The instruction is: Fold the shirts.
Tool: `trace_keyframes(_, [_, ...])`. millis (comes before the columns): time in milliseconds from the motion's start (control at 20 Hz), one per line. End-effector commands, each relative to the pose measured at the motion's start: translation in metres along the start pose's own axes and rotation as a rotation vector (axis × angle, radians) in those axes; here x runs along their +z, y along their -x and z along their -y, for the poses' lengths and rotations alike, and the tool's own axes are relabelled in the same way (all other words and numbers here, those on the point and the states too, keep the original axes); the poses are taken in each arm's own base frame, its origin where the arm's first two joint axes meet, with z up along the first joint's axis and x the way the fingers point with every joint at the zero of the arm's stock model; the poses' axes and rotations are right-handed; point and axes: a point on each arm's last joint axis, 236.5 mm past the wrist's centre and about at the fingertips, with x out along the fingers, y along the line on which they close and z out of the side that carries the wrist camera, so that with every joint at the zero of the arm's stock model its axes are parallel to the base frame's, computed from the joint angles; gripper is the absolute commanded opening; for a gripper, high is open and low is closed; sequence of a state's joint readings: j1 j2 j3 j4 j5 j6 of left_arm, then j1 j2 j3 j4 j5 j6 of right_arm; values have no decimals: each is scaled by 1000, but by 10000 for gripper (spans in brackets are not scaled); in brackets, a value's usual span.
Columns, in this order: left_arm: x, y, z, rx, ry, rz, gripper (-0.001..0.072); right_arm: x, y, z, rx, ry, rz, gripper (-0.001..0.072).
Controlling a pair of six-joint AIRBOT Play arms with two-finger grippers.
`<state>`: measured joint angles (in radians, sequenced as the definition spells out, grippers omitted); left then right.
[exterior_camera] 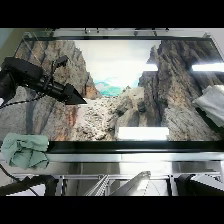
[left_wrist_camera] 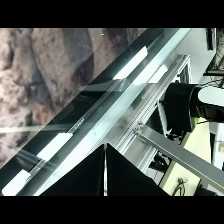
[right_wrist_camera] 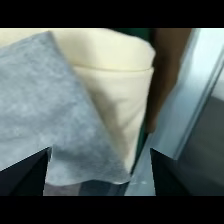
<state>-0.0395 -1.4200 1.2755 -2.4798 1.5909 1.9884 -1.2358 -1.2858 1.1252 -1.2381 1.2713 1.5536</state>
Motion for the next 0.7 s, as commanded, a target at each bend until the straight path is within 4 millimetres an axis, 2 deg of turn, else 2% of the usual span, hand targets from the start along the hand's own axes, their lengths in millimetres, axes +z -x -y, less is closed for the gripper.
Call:
trace_keyframes(0, [-3, 2, 6, -8, -14, -19, 17, -36, 21, -70, 242, 38, -100, 699])
trace_keyframes(100, [-5, 10, 18, -12, -51, -36, 17, -68, 45, -118, 336, 139, -139, 697])
trace_keyframes(150, [-5, 17, 26, -7, -80, -31, 17, -89, 58, -137, 357, 217, -152, 651])
trace_keyframes(200, [-3, 23, 34, 5, -108, -8, 17, -109, 68, -153, 364, 297, -153, 446])
trace_keyframes(250, [-1, 28, 42, 23, -132, 30, 17, -132, 79, -169, 379, 402, -143, 162])
trace_keyframes(300, [-2, 32, 48, 37, -146, 67, 17, -157, 90, -184, 403, 517, -124, 17])
trace_keyframes(450, [-22, 26, 50, 69, -131, 151, 17, -223, 108, -214, 504, 754, -21, 15])
trace_keyframes(550, [-44, 16, 31, 131, -98, 178, 17, -263, 111, -217, 588, 829, 46, 15])
trace_keyframes(650, [-68, 8, 15, 184, -77, 182, 17, -290, 104, -214, 649, 855, 74, 14])
